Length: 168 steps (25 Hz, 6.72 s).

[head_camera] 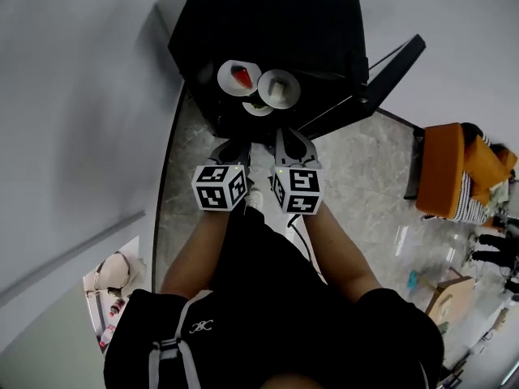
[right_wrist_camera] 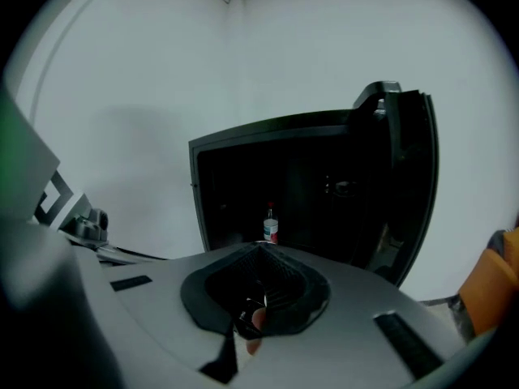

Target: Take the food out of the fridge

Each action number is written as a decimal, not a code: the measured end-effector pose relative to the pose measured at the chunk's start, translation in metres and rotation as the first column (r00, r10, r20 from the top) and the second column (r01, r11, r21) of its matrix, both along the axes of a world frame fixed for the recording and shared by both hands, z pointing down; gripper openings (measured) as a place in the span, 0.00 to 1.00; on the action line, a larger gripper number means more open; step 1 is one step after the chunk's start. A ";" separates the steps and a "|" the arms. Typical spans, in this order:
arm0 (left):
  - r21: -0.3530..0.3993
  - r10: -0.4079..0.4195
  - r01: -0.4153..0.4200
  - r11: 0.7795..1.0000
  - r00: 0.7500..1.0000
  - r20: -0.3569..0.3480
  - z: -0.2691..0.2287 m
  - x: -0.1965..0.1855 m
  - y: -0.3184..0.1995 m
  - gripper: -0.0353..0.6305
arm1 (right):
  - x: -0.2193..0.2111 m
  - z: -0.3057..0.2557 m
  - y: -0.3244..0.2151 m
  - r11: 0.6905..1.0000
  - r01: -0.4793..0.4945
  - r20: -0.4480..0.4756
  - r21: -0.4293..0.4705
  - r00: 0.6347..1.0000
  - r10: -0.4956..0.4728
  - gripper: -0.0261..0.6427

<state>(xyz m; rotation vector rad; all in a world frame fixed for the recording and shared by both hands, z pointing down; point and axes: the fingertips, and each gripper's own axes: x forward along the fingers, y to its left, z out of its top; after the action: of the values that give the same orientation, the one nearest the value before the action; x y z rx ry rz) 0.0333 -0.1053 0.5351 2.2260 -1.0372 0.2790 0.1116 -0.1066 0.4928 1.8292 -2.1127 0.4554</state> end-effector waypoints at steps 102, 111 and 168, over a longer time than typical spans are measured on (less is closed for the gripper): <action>-0.468 -0.346 -0.015 0.884 0.653 -0.674 -0.143 -0.128 0.022 0.07 | 0.001 -0.010 -0.032 0.998 -0.056 0.098 -0.016 0.993 0.057 0.03; -0.440 -0.346 -0.001 0.898 0.614 -0.709 -0.183 -0.118 0.013 0.07 | -0.006 -0.020 -0.014 0.998 -0.053 0.065 0.022 0.997 0.051 0.03; -0.404 -0.415 0.159 0.901 0.591 -0.692 -0.190 -0.095 -0.147 0.33 | 0.047 -0.011 0.012 0.983 -0.185 0.071 -0.008 0.980 0.185 0.03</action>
<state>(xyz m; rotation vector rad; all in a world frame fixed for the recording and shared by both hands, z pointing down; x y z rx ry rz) -0.0618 -0.2519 0.3449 1.5701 -0.7698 -0.5985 0.1586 -0.0942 0.4817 2.0472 -1.9942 0.5747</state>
